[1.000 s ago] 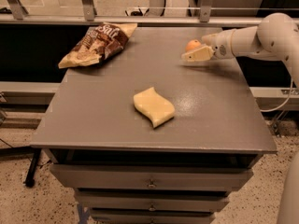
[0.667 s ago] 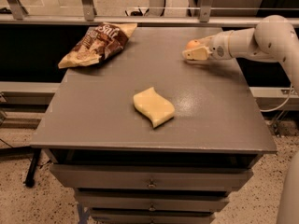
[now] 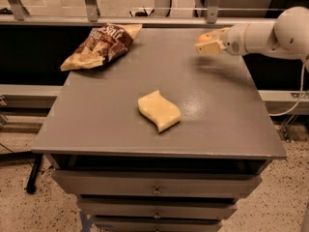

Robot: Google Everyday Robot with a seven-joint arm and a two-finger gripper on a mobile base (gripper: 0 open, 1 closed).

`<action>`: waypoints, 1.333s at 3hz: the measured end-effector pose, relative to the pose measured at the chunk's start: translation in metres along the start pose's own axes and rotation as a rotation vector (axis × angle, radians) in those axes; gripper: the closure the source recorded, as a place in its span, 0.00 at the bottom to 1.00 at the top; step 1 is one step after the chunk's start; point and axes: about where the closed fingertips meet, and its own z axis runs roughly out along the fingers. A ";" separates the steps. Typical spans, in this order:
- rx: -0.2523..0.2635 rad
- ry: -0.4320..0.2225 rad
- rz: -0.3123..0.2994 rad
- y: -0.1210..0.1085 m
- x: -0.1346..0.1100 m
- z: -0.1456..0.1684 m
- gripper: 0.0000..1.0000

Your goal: Move orange near brown chip bag

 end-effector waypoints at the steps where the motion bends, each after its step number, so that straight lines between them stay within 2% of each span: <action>1: 0.029 -0.023 -0.089 -0.002 -0.035 -0.027 1.00; 2: 0.029 -0.023 -0.089 -0.002 -0.035 -0.027 1.00; 3: -0.009 -0.077 -0.074 0.018 -0.054 -0.002 1.00; 4: -0.073 -0.133 -0.070 0.054 -0.086 0.036 1.00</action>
Offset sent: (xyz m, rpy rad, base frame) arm -0.0085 -0.0057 0.0346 -0.0336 -0.0701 0.0076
